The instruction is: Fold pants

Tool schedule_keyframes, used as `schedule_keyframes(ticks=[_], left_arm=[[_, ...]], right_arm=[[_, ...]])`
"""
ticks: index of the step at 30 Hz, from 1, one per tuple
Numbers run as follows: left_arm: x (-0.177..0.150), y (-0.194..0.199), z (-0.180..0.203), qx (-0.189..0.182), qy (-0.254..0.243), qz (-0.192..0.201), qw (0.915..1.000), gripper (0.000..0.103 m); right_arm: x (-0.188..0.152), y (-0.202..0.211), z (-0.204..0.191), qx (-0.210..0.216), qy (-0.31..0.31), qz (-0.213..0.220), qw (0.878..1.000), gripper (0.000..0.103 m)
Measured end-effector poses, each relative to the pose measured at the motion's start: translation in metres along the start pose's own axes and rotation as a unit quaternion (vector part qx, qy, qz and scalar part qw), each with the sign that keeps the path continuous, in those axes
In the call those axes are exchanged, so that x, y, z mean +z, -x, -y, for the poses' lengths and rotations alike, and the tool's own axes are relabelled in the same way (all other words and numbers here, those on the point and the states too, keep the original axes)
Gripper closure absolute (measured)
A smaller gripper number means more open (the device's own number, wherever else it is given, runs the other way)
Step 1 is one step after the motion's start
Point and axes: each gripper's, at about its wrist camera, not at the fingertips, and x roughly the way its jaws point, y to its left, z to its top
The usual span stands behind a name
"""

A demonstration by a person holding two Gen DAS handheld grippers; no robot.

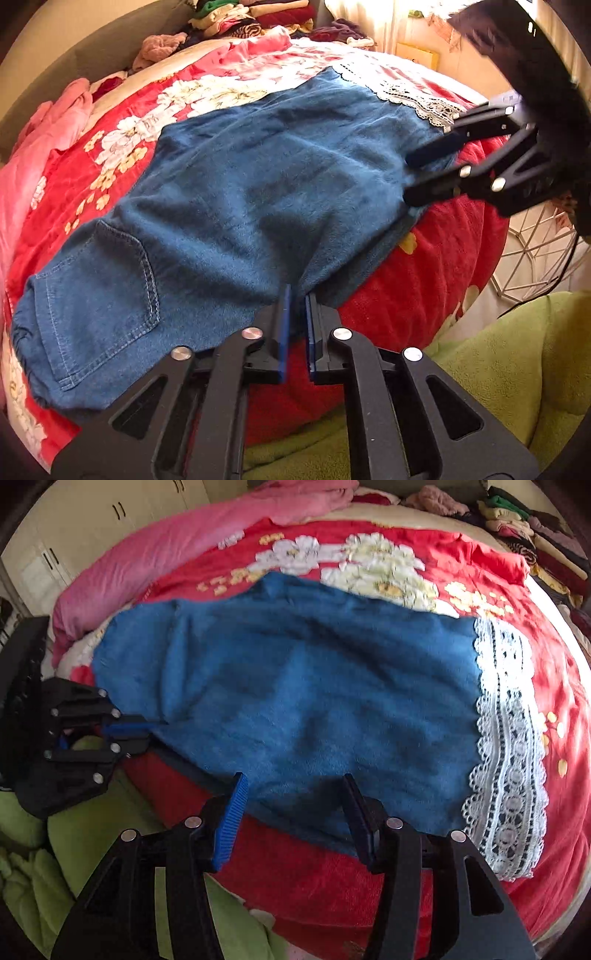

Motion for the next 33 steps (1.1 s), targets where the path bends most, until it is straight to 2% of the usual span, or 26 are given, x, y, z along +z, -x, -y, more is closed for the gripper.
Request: schedule_keyframes(ticks=[1, 3, 4, 5, 6, 7, 8, 10, 13, 17, 20, 22, 23, 24, 26, 28, 31, 33], left_arm=[[0.000, 0.003, -0.002, 0.000, 0.004, 0.003, 1.0000, 0.092], [0.000, 0.015, -0.008, -0.005, 0.011, 0.016, 0.9998, 0.073], [-0.001, 0.026, -0.013, -0.006, 0.020, 0.031, 0.9993, 0.070], [-0.001, 0.032, -0.018, -0.005, 0.027, 0.040, 0.9988, 0.059], [-0.001, 0.041, -0.026, 0.002, 0.041, 0.054, 0.9977, 0.038], [-0.003, 0.052, -0.040, 0.021, 0.066, 0.070, 0.9951, 0.029], [-0.006, 0.058, -0.051, 0.036, 0.086, 0.079, 0.9925, 0.026], [-0.013, 0.070, -0.080, 0.062, 0.137, 0.088, 0.9848, 0.025], [-0.034, 0.081, -0.132, 0.116, 0.236, 0.085, 0.9612, 0.022], [-0.056, 0.079, -0.168, 0.142, 0.304, 0.066, 0.9397, 0.013], [-0.063, 0.064, -0.175, 0.128, 0.320, 0.049, 0.9373, 0.013], [-0.062, 0.050, -0.170, 0.118, 0.310, 0.037, 0.9426, 0.035], [-0.061, 0.048, -0.169, 0.119, 0.307, 0.033, 0.9438, 0.062], [-0.061, 0.052, -0.169, 0.119, 0.304, 0.040, 0.9444, 0.065], [-0.063, 0.065, -0.171, 0.131, 0.302, 0.060, 0.9426, 0.067], [-0.066, 0.071, -0.174, 0.150, 0.292, 0.062, 0.9425, 0.067], [-0.069, 0.061, -0.181, 0.139, 0.305, 0.045, 0.9410, 0.065], [-0.069, 0.058, -0.183, 0.139, 0.310, 0.035, 0.9399, 0.059]], right_arm=[[-0.002, 0.000, 0.002, 0.003, -0.002, 0.000, 1.000, 0.052], [-0.004, 0.007, 0.004, 0.010, -0.002, 0.006, 1.000, 0.052], [-0.004, 0.011, 0.004, 0.013, -0.002, 0.012, 1.000, 0.052], [-0.003, 0.016, 0.006, 0.013, -0.004, 0.021, 1.000, 0.052], [-0.002, 0.021, 0.007, 0.010, -0.006, 0.029, 1.000, 0.052], [0.000, 0.025, 0.010, 0.008, -0.009, 0.038, 0.999, 0.051], [0.001, 0.027, 0.012, 0.005, -0.013, 0.045, 0.999, 0.049], [0.004, 0.032, 0.017, -0.001, -0.025, 0.057, 0.998, 0.048], [0.008, 0.035, 0.023, -0.011, -0.033, 0.062, 0.998, 0.048], [0.014, 0.037, 0.035, -0.025, -0.039, 0.063, 0.997, 0.048], [0.013, 0.036, 0.043, -0.032, -0.048, 0.057, 0.997, 0.048], [0.010, 0.034, 0.046, -0.034, -0.050, 0.048, 0.997, 0.048], [0.009, 0.031, 0.048, -0.036, -0.051, 0.041, 0.997, 0.048], [0.007, 0.027, 0.051, -0.041, -0.054, 0.030, 0.997, 0.048], [0.003, 0.022, 0.056, -0.043, -0.061, 0.016, 0.997, 0.048], [-0.004, 0.022, 0.061, -0.035, -0.067, 0.011, 0.997, 0.048], [-0.010, 0.019, 0.061, -0.031, -0.068, 0.008, 0.997, 0.048], [-0.011, 0.018, 0.058, -0.039, -0.060, 0.007, 0.997, 0.048]])
